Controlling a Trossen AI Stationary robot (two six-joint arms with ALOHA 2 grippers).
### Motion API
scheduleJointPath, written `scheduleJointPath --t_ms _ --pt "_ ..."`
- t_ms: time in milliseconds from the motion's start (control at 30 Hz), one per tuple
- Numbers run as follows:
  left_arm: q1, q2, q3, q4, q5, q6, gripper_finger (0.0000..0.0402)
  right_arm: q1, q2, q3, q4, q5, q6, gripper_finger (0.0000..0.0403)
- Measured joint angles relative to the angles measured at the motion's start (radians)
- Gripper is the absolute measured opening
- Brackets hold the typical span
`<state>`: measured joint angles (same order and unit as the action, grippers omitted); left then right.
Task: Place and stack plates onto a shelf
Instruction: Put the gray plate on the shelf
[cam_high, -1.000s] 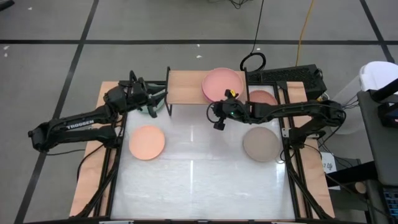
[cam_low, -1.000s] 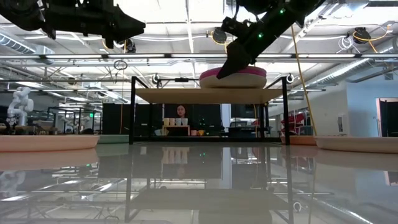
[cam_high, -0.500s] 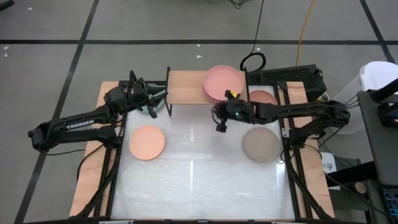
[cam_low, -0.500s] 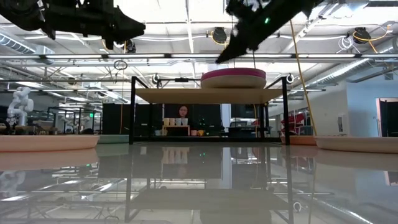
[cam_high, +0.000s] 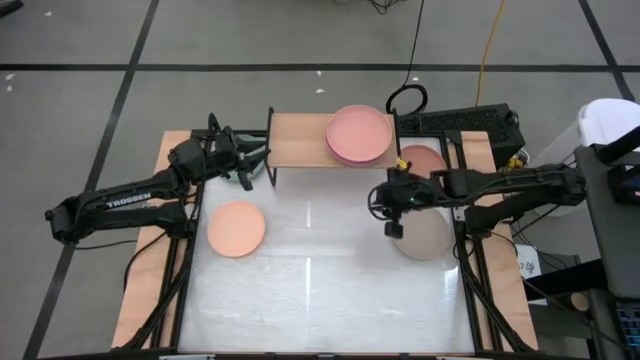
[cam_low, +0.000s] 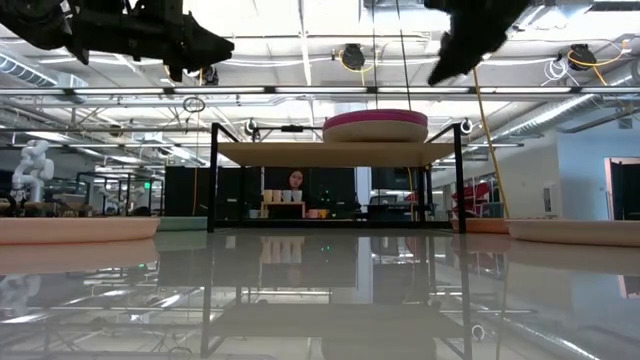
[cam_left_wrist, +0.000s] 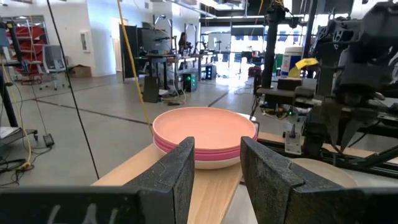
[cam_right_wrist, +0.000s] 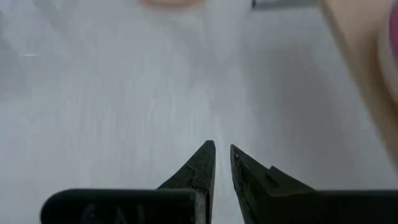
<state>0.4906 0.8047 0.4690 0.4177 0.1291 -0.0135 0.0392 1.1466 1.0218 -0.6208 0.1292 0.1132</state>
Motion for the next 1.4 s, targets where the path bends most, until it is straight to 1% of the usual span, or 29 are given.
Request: scheduleJointPath --t_ms 233,367,433,500,600,733,833,967,1067,1267,1400 --pt "-0.019 0.000 0.000 -0.002 0.000 -0.008 0.0133 0.052 0.024 -0.001 -0.224 -0.002 0.170 0.0034" --pt "-0.041 0.010 0.000 -0.010 0.001 -0.008 0.0133 0.082 0.061 -0.002 -0.287 -0.004 0.249 0.0034" --pt "-0.051 0.018 0.000 -0.012 0.002 -0.009 0.0133 0.092 0.080 -0.016 -0.268 -0.027 0.270 0.0034" --pt "-0.062 0.027 0.000 -0.019 0.001 -0.009 0.0133 0.101 0.098 -0.050 -0.206 -0.058 0.279 0.0034" --pt "-0.073 0.036 0.000 -0.029 0.001 -0.009 0.0133 0.108 0.136 -0.113 -0.099 -0.132 0.290 0.0036" --pt "-0.091 0.041 0.000 -0.035 0.001 -0.012 0.0133 0.110 0.189 -0.185 -0.036 -0.186 0.354 0.0061" --pt "-0.106 0.041 0.000 -0.034 0.001 -0.012 0.0133 0.110 0.215 -0.204 -0.021 -0.187 0.421 0.0087" --pt "-0.127 0.041 0.000 -0.034 0.001 -0.011 0.0133 0.120 0.215 -0.204 0.022 -0.186 0.448 0.0107" --pt "-0.140 0.041 0.000 -0.037 0.001 -0.011 0.0133 0.121 0.200 -0.201 0.012 -0.182 0.466 0.0111" --pt "-0.161 0.041 0.000 -0.076 0.001 -0.011 0.0133 0.120 0.188 -0.201 -0.090 -0.177 0.522 0.0112" --pt "-0.166 0.041 0.000 -0.082 0.001 -0.010 0.0133 0.121 0.189 -0.201 -0.101 -0.126 0.565 0.0112"
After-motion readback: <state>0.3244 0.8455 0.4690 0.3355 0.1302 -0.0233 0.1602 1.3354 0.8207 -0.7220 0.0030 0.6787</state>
